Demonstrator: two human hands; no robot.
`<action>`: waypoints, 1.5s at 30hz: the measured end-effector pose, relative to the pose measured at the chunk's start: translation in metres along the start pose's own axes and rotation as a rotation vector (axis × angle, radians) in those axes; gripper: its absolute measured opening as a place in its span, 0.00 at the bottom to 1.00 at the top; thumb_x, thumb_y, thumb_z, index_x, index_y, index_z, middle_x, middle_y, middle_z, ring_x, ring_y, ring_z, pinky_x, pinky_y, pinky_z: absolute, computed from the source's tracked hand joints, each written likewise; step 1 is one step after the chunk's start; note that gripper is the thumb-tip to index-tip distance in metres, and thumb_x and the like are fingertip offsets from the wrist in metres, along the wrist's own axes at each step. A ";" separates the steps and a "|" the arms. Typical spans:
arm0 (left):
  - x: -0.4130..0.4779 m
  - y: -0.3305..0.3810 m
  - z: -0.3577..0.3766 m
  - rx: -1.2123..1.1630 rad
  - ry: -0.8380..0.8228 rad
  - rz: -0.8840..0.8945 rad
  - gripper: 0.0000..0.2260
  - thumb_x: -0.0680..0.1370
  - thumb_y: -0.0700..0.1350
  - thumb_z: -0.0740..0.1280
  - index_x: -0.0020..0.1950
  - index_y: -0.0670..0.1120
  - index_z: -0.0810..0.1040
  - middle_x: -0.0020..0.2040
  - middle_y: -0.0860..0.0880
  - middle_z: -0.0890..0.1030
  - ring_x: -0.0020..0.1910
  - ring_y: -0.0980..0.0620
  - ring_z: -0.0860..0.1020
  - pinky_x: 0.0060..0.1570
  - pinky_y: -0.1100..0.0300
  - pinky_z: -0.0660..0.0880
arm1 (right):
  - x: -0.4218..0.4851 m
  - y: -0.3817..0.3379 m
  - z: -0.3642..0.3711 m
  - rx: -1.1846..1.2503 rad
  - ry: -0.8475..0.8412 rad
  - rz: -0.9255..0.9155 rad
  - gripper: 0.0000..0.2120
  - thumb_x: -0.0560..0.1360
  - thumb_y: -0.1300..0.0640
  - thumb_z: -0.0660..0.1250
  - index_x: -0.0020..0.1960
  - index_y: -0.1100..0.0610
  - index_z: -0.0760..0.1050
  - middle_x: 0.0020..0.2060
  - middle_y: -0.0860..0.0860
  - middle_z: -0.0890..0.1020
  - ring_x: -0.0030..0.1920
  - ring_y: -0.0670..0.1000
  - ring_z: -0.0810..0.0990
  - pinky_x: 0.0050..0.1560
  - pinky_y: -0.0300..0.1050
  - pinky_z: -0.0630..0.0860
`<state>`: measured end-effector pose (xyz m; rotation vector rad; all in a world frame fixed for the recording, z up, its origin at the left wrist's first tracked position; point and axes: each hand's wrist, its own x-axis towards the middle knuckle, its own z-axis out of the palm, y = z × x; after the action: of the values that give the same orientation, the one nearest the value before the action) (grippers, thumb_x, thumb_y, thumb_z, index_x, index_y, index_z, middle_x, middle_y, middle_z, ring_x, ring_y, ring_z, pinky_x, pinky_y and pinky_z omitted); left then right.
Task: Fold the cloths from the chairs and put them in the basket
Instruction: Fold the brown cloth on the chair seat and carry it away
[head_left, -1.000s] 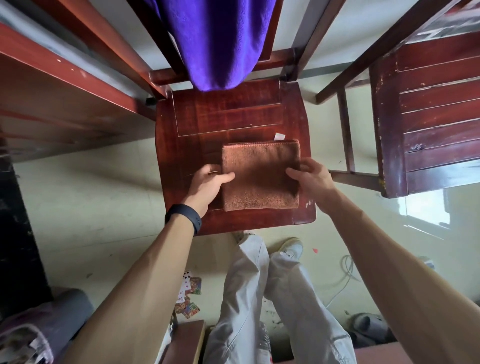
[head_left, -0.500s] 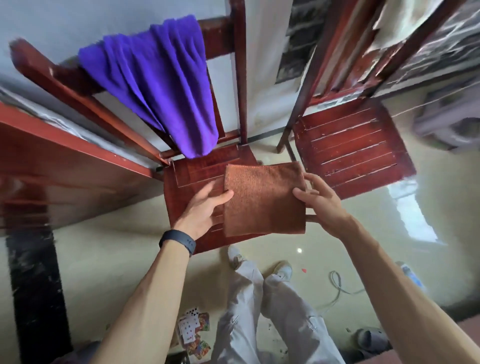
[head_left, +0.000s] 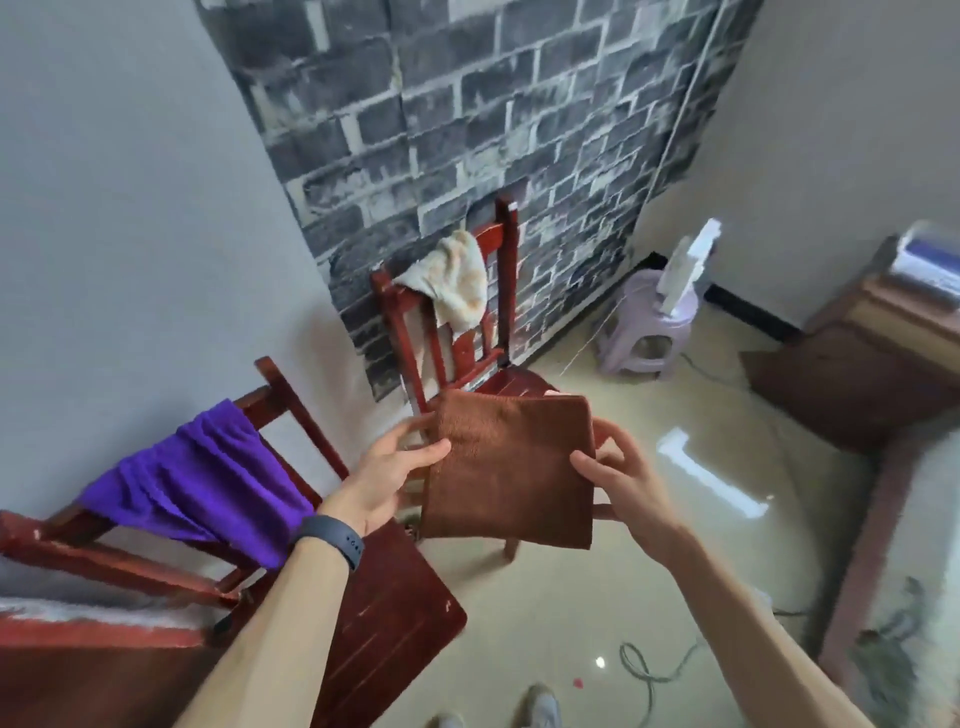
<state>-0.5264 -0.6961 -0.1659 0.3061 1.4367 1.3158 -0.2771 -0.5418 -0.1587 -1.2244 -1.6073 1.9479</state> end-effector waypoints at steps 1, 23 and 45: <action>0.007 0.013 0.013 0.032 -0.030 0.019 0.20 0.69 0.47 0.78 0.59 0.58 0.81 0.54 0.47 0.85 0.54 0.45 0.84 0.46 0.49 0.80 | -0.007 -0.008 -0.009 0.024 0.047 -0.024 0.16 0.79 0.58 0.70 0.57 0.36 0.78 0.50 0.57 0.81 0.53 0.56 0.84 0.40 0.53 0.84; 0.230 0.159 0.431 0.371 -0.635 0.078 0.26 0.68 0.45 0.77 0.65 0.47 0.77 0.56 0.42 0.84 0.52 0.43 0.84 0.52 0.42 0.80 | 0.017 -0.097 -0.342 0.287 0.768 -0.277 0.17 0.77 0.56 0.72 0.64 0.43 0.78 0.47 0.56 0.86 0.45 0.55 0.87 0.34 0.49 0.82; 0.568 0.237 0.792 0.472 -0.739 -0.065 0.14 0.74 0.44 0.75 0.59 0.45 0.83 0.54 0.46 0.85 0.51 0.51 0.83 0.49 0.51 0.81 | 0.271 -0.175 -0.722 0.375 0.877 -0.140 0.13 0.78 0.58 0.72 0.57 0.42 0.79 0.42 0.50 0.86 0.44 0.49 0.87 0.38 0.51 0.82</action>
<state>-0.1923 0.2469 -0.0899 0.9410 1.0747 0.6693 0.0833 0.1598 -0.1010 -1.4487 -0.8085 1.2420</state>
